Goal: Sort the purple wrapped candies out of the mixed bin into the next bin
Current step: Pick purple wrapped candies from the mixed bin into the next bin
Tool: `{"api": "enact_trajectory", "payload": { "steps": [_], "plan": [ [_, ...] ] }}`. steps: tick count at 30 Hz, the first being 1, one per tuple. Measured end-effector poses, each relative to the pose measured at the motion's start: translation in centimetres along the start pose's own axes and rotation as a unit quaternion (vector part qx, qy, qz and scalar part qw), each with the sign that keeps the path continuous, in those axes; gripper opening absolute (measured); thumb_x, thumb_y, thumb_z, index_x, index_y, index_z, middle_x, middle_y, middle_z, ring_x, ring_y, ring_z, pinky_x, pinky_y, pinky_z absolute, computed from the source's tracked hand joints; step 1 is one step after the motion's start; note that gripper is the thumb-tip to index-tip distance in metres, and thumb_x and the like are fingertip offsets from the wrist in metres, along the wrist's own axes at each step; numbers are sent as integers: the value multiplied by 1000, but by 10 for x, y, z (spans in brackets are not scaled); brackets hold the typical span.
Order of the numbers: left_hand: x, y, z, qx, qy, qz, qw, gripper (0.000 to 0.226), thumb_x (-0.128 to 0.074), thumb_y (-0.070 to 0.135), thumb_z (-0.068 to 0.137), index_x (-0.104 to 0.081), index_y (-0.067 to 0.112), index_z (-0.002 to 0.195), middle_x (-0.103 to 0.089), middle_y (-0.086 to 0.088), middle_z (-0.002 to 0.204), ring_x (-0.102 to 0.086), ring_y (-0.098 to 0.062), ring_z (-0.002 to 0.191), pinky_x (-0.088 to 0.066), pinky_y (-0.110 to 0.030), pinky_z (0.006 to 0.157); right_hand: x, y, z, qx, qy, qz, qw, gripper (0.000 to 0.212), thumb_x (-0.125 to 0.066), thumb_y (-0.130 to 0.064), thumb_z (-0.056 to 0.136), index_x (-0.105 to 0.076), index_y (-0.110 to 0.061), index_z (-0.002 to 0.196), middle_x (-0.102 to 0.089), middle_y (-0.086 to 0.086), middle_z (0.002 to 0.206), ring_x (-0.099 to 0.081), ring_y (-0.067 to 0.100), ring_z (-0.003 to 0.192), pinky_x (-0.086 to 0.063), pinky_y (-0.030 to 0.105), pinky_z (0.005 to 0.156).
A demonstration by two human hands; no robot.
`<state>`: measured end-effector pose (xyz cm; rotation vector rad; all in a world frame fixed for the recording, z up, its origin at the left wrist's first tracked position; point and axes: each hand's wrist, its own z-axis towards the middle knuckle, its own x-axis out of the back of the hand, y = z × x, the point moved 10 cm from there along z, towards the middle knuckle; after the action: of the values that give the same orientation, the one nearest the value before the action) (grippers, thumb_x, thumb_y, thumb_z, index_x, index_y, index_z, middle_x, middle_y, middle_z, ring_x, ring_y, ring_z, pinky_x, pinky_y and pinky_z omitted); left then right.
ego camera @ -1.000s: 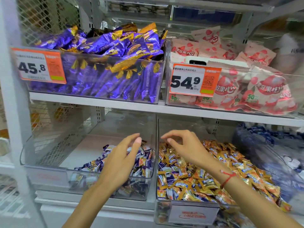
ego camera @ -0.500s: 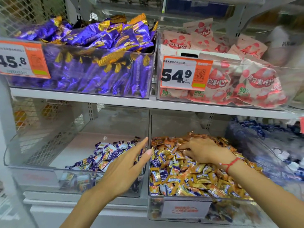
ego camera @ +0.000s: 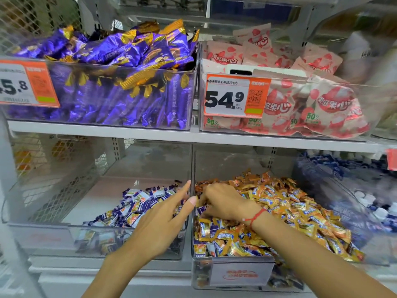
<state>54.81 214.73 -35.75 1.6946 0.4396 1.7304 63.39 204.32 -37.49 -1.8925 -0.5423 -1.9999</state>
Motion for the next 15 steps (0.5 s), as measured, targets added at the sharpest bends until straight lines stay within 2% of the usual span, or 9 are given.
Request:
{"api": "enact_trajectory", "payload": {
  "steps": [2,4,6,8,10,12,13,15],
  "plan": [
    [0,-4,1,-1,8,-4,1000,63,-20,69,84,-12,55,145,-51,19,138,-49,15,61,-40,-15,63,6,3,-1,-2,7,12,1000,27,-71,-36,85,-70,-21,107,-64,0,113,-59,23,107,-44,33,79],
    [4,-4,2,-13,25,1,1000,67,-21,72,81,-17,54,145,-48,22,139,-51,13,72,-43,-16,69,14,10,-9,-13,16,62,998,25,-71,-37,85,-72,-23,106,-67,-4,115,-60,18,107,-44,30,82],
    [11,1,1,-36,61,-7,997,65,-27,69,82,-29,48,144,-45,23,142,-46,14,97,-39,-17,86,26,20,-24,-32,49,132,990,22,-70,-38,85,-74,-25,102,-69,-9,115,-62,7,100,-45,25,82],
    [21,7,-1,-60,108,-31,992,54,-39,62,87,-41,45,138,-45,27,139,-41,11,114,-36,-19,96,38,28,-39,-49,82,221,971,18,-72,-38,83,-76,-26,96,-73,-9,106,-65,2,85,-51,22,76],
    [30,13,-1,-84,147,-53,984,40,-51,50,90,-50,46,130,-49,30,131,-44,9,118,-38,-23,101,45,35,-53,-69,93,329,937,15,-75,-33,81,-77,-24,93,-74,-10,95,-68,10,85,-55,25,77],
    [32,16,0,-96,163,-58,980,33,-54,45,91,-53,48,124,-51,33,124,-45,10,117,-37,-19,98,46,37,-62,-86,81,416,902,14,-77,-29,79,-78,-23,92,-74,-13,92,-68,5,85,-53,23,78],
    [32,18,0,-98,166,-58,980,31,-55,44,91,-54,49,122,-52,34,122,-45,11,115,-36,-17,96,46,37,-64,-89,78,427,897,14,-78,-28,78,-78,-23,92,-73,-15,90,-68,2,84,-52,21,78],
    [30,21,1,-99,166,-62,979,31,-57,40,92,-57,47,122,-54,32,119,-47,10,114,-36,-17,95,50,39,-67,-97,77,385,914,16,-78,-28,78,-78,-24,93,-72,-15,93,-68,5,88,-53,22,76]
  ]
}}
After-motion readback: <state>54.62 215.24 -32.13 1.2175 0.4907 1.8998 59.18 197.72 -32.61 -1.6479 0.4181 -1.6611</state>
